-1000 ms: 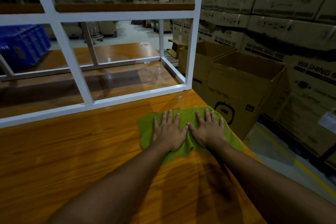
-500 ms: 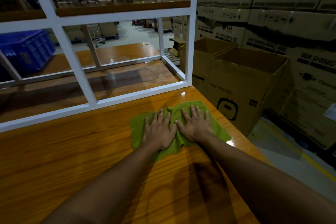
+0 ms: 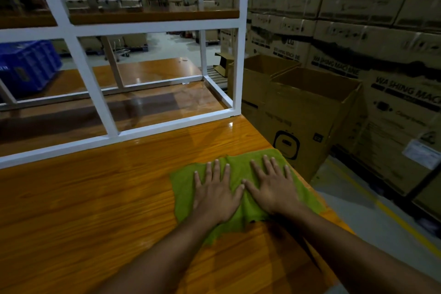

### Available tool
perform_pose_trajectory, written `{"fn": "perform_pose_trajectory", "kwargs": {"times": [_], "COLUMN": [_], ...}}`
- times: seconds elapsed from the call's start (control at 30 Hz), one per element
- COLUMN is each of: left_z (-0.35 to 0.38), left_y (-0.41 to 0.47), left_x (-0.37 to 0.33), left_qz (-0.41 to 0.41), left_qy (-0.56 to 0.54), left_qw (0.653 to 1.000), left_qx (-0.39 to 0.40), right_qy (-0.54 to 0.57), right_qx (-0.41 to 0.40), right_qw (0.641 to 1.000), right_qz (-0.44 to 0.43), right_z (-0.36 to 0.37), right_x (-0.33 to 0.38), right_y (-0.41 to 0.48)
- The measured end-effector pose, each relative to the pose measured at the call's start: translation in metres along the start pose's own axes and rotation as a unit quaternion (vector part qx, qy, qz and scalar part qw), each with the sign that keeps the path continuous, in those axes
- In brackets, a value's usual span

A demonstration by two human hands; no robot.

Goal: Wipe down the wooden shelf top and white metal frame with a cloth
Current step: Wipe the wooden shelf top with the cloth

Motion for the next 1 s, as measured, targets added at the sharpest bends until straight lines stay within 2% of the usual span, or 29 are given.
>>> {"fn": "perform_pose_trajectory", "kwargs": {"times": [0.17,0.4,0.63,0.77,1.0], "left_z": [-0.007,-0.005,0.000,0.003,0.007], "left_y": [0.045,0.070,0.038,0.010,-0.052], "left_x": [-0.015,0.000,0.029,0.043,0.040], "left_qz": [0.017,0.022,0.001,-0.005,0.008], "left_qy": [-0.006,-0.012,-0.006,0.002,0.006], "left_qw": [1.000,1.000,1.000,1.000,1.000], "left_qx": [-0.003,-0.002,-0.001,-0.007,-0.012], "right_qy": [0.000,0.001,0.004,0.011,0.000], "right_qx": [-0.005,-0.024,0.005,-0.008,0.001], "right_qw": [0.999,0.998,0.999,1.000,1.000], "right_qz": [0.051,0.061,0.043,0.016,-0.006], "right_z": [-0.005,-0.003,0.005,0.014,0.019], "right_x": [-0.016,0.002,0.030,0.044,0.047], "right_y": [0.040,0.071,0.051,0.026,-0.038]}}
Point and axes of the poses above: each hand's wrist, its own y-axis towards the middle knuckle, its own z-axis out of the palm, x = y × z, the point moved 2 cm from there along y, towards the middle knuckle, and after that the axes turned 13 degrees about y, right-handed, at the moved point
